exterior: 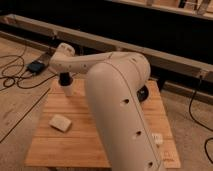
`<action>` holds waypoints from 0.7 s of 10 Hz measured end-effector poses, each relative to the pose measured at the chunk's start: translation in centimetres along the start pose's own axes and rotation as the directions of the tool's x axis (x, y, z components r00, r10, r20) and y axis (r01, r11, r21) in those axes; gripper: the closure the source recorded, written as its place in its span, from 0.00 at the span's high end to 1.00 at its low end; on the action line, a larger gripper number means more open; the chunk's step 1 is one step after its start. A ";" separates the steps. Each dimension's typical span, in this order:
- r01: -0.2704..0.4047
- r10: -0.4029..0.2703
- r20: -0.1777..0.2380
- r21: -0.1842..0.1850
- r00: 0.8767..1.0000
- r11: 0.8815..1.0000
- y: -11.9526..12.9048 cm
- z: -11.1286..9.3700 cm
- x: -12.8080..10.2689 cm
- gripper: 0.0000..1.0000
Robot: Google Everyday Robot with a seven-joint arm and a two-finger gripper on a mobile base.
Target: Place the eraser in the ceramic cup
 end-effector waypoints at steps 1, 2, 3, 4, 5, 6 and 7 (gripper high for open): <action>0.002 -0.002 0.000 0.000 1.000 1.000 0.0 -0.1 0.0 0.80; 0.004 -0.004 0.001 0.000 1.000 1.000 0.0 -0.1 -0.1 0.80; 0.007 -0.007 0.002 0.000 1.000 1.000 0.0 -0.2 -0.1 0.80; 0.017 -0.017 -0.003 -0.005 1.000 1.000 0.1 -0.4 -0.1 0.80; 0.018 -0.018 -0.003 -0.005 1.000 1.000 0.1 -0.4 -0.1 0.80; 0.018 -0.018 -0.003 -0.006 1.000 1.000 0.2 -0.4 -0.1 0.80; 0.018 -0.018 -0.003 -0.006 1.000 1.000 0.2 -0.4 -0.1 0.80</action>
